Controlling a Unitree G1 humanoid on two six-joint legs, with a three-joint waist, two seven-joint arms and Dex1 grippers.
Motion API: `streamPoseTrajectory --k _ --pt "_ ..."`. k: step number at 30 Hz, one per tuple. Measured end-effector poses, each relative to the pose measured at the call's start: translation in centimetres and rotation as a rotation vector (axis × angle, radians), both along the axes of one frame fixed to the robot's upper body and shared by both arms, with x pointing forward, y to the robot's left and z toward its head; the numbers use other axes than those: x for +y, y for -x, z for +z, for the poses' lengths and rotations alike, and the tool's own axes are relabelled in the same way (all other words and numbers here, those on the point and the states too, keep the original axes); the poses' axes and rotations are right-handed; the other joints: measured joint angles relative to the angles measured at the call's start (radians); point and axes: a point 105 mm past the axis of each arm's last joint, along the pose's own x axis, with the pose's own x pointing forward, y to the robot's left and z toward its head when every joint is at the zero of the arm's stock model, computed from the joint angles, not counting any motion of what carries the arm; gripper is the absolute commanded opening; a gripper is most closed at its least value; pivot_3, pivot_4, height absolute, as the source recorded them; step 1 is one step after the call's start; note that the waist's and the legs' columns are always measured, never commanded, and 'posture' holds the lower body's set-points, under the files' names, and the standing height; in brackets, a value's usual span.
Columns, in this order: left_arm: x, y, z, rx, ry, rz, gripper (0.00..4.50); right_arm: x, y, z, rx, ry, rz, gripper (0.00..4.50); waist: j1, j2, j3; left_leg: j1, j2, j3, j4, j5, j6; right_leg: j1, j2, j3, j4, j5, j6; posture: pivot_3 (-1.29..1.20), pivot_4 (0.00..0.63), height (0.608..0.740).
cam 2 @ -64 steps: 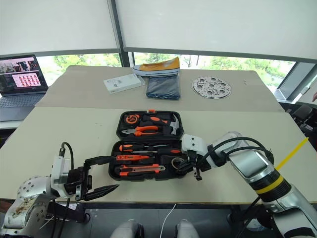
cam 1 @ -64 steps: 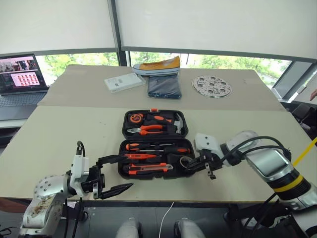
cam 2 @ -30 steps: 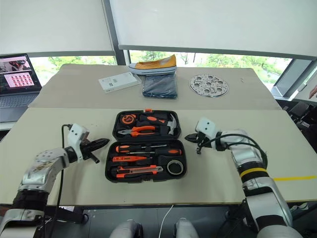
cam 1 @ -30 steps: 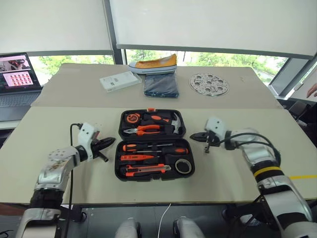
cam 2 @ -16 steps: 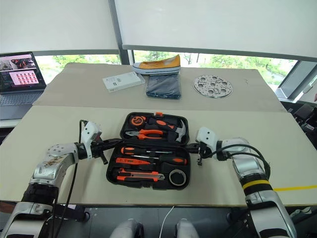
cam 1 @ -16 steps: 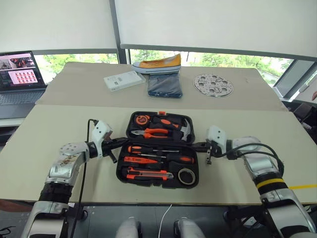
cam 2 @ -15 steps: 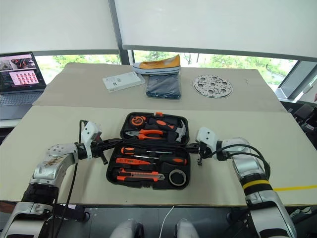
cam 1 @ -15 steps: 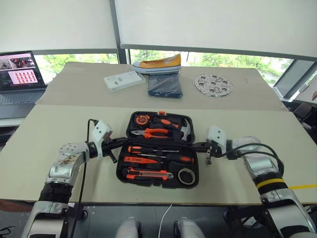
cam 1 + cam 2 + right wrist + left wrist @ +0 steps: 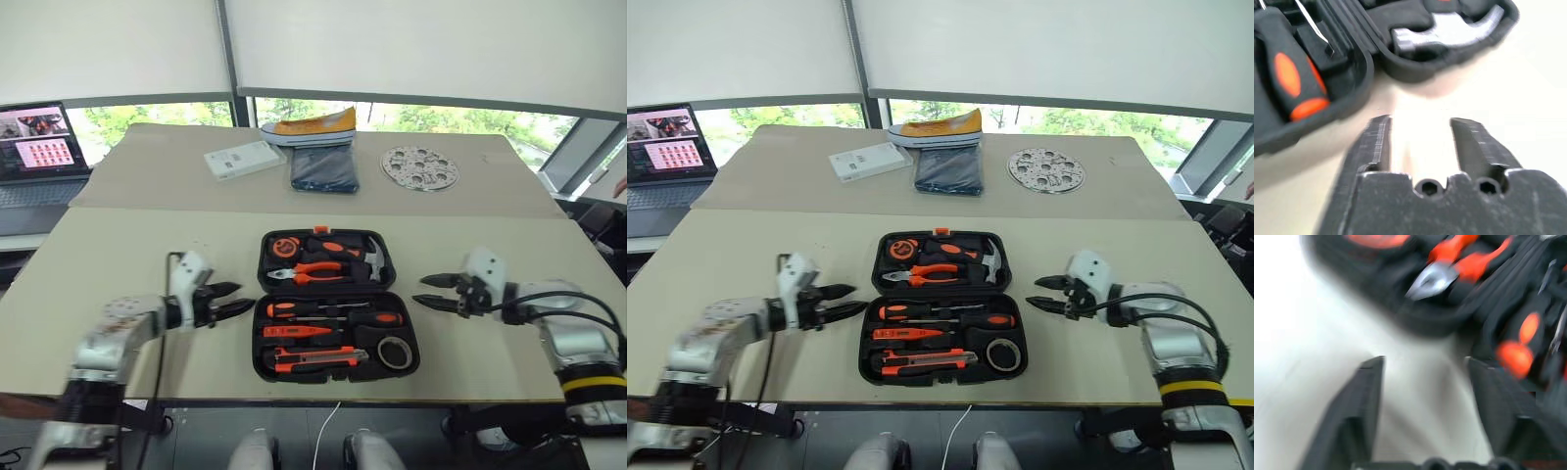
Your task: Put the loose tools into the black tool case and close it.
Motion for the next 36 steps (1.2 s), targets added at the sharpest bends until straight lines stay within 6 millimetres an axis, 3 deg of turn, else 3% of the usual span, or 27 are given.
streamPoseTrajectory --k 3,8,11,13,18,25,28,36 --pt "1.2 0.1 1.2 0.112 0.054 0.047 4.5 0.6 -0.1 2.0 0.069 -0.113 -0.056 4.45 -0.006 0.0 0.001 0.001 0.0 -0.001 0.001 0.001 -0.001 0.001 0.0 0.0 0.0 0.0 0.0 0.0 0.15 0.74" --pt "-1.4 -3.2 4.4 0.162 0.198 0.122 4.5 1.7 -1.8 3.8 0.232 -0.099 -0.228 4.45 0.004 -0.001 0.001 0.001 -0.001 -0.001 0.002 0.006 -0.002 0.002 -0.001 0.0 -0.001 0.002 0.006 0.0 0.15 0.74" --pt "-3.4 -5.0 4.6 0.206 0.245 0.167 4.5 3.6 -3.0 4.3 0.395 -0.176 -0.304 4.45 -0.001 -0.002 0.001 0.0 -0.002 -0.001 0.002 0.007 -0.003 0.0 0.0 0.002 -0.001 0.006 0.001 0.0 0.15 0.74" --pt "-4.3 -5.2 4.0 0.234 0.22 0.166 4.5 4.3 -3.4 4.7 0.463 -0.208 -0.33 4.45 -0.008 -0.002 0.001 -0.002 -0.002 -0.002 0.0 0.006 -0.002 -0.001 0.0 0.002 -0.001 0.006 0.0 0.0 0.15 0.74" --pt "-3.9 -5.7 2.2 0.27 0.169 0.221 4.5 4.6 -4.4 3.4 0.544 -0.188 -0.41 4.45 -0.008 -0.002 0.001 -0.009 -0.002 -0.001 -0.003 0.005 -0.002 -0.009 0.0 0.001 -0.001 0.005 0.0 0.0 0.15 0.74" --pt "-4.6 -6.0 2.4 0.27 0.17 0.213 4.5 5.5 -5.3 1.5 0.571 -0.131 -0.44 4.45 -0.006 -0.002 0.001 -0.017 -0.003 -0.001 0.001 0.006 -0.002 -0.014 -0.001 0.001 -0.001 0.007 0.003 0.0 0.15 0.74" --pt "-4.7 -6.0 2.2 0.27 0.169 0.212 3.79 5.8 -5.8 1.1 0.561 -0.121 -0.453 3.75 -0.006 -0.002 0.001 -0.016 -0.003 -0.001 0.001 0.006 -0.002 -0.014 -0.001 0.002 0.0 0.007 0.003 0.0 0.15 0.74" --pt "-6.0 -6.2 1.9 0.278 0.247 0.187 0.72 5.7 -6.7 1.0 0.54 -0.109 -0.487 0.9 -0.004 -0.002 0.001 -0.013 -0.003 -0.001 0.002 0.007 -0.003 -0.01 -0.001 0.001 0.001 0.008 0.003 0.0 0.15 0.74"
